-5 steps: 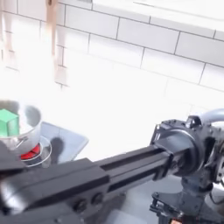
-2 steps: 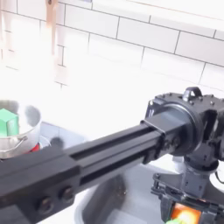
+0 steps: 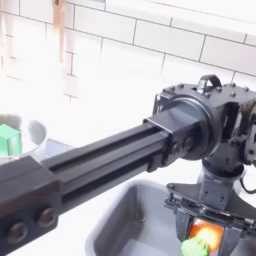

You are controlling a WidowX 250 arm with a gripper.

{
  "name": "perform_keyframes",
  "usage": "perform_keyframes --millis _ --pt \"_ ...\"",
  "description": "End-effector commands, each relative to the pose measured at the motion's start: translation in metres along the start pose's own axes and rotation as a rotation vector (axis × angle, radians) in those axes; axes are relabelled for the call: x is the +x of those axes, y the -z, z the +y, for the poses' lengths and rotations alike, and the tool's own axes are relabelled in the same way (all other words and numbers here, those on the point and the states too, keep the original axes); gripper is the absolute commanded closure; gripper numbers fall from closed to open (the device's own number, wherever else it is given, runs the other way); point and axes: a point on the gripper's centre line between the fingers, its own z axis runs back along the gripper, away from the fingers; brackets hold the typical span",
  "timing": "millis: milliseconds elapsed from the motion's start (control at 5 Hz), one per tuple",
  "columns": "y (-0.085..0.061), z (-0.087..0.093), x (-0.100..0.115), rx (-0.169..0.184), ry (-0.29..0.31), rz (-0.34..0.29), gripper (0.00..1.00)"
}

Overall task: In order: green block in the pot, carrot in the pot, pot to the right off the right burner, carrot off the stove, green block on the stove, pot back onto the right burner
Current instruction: 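Take the carrot out of the sink and put it in the pot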

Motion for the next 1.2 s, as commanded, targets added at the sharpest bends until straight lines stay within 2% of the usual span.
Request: perform_keyframes --millis 0,600,800,1000 --pt "-0.023 0.027 -0.002 0.004 -0.045 -0.02 1.0" --pt "-0.068 0.06 -0.011 0.003 -0.105 -0.074 1.0" --pt "-0.077 0.072 -0.012 -0.016 -0.135 -0.081 1.0" --pt "-0.084 0.091 -0.013 0.019 -0.165 -0.082 1.0"
